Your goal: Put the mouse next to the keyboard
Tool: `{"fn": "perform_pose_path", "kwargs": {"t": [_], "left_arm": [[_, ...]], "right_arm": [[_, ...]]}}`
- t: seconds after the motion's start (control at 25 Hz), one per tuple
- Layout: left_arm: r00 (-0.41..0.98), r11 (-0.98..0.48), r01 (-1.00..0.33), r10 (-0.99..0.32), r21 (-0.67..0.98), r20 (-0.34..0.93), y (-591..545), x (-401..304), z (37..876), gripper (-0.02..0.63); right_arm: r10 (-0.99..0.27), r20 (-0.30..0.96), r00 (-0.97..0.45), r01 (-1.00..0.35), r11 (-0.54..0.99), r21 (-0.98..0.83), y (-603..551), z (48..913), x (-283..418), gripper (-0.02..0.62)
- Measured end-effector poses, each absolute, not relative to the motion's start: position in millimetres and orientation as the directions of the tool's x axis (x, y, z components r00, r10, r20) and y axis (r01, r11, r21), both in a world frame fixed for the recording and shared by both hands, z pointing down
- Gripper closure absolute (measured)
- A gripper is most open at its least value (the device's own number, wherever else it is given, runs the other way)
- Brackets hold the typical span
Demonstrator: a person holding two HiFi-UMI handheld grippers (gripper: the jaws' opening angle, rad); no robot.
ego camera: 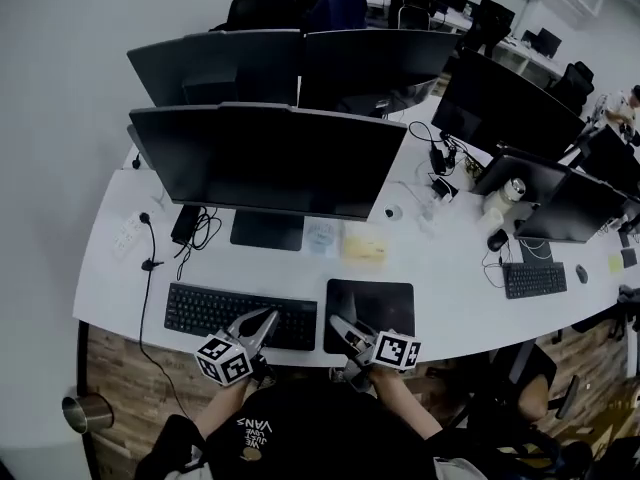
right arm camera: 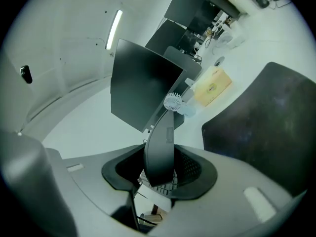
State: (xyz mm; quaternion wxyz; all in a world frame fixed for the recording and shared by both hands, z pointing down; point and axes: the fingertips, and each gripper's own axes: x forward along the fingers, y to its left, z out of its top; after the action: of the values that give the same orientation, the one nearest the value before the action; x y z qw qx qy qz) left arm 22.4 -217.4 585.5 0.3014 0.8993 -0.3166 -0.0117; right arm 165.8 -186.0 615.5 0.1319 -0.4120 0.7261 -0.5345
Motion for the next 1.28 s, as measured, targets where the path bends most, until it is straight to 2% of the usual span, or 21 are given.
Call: {"fn": "perform_pose_path", "kwargs": {"t": [0.32, 0.6, 1.04, 1.28], "left_arm": [[0.685, -0.515, -0.676, -0.704, 0.527, 0.191, -206, 18, 592, 0.604], [0.591, -0.433, -0.751, -0.777, 0.499, 0.216, -192, -5, 592, 0.604], [0.565, -0.408, -0.773, -0.792, 0.486, 0.232, -176, -16, 590, 0.604], [0.581, -0.419, -0.763, -0.779, 0.492, 0.236, -175, -17, 593, 0.604]], "right_arm": [[-0.614, 0.313, -0.725, -0.490, 0.140, -0.861, -217, 642, 173, 0.417], [-0.562, 0.376, -0.737, -0.538, 0.149, -0.830, -240, 667, 169, 0.417], [-0.472, 0.471, -0.745, -0.583, 0.119, -0.804, -240, 694, 160, 0.417], [-0.459, 0.528, -0.715, -0.613, 0.049, -0.788, -219, 708, 166, 0.417]]}}
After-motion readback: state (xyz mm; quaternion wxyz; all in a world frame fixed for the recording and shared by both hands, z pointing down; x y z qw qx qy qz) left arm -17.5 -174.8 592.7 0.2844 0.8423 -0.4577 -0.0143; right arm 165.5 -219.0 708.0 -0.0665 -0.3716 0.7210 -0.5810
